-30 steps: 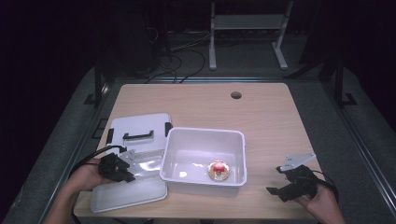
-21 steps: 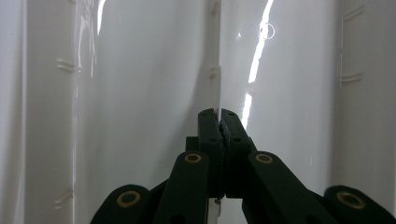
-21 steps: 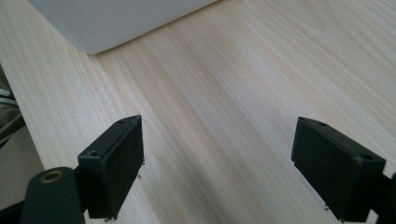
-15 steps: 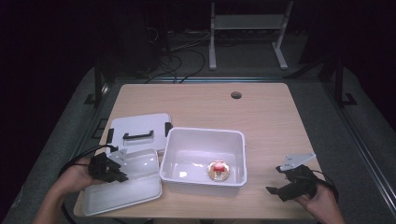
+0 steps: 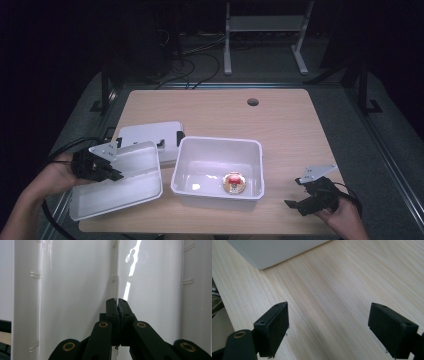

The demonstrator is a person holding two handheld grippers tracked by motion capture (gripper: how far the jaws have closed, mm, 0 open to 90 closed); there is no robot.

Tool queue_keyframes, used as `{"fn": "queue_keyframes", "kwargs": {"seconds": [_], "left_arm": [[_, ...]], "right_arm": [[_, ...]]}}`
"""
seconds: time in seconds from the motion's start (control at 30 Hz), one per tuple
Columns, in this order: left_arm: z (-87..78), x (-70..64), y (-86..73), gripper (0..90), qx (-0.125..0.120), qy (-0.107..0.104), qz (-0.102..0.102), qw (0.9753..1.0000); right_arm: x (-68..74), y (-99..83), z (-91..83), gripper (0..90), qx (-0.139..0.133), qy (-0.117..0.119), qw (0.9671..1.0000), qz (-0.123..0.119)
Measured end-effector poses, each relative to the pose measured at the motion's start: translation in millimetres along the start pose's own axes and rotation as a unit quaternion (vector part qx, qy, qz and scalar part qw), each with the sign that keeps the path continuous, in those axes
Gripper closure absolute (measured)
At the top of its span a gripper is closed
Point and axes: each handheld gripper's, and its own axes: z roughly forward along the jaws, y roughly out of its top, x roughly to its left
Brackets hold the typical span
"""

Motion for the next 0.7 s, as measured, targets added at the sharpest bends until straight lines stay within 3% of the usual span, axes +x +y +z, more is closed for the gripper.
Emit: {"fn": "queue_keyframes", "kwargs": {"seconds": [0.27,0.7], "left_arm": [[-22.2,3.6,32.9,89.4,-0.015,0.004,0.024,0.9996],[-19.5,8.8,69.5,89.4,-0.029,-0.013,0.039,0.9987]], "right_arm": [[0.2,-0.1,0.9,16.3,0.000,0.002,1.0000,0.001],[0.3,-0.3,0.9,16.3,-0.001,0.004,1.0000,-0.001]]}}
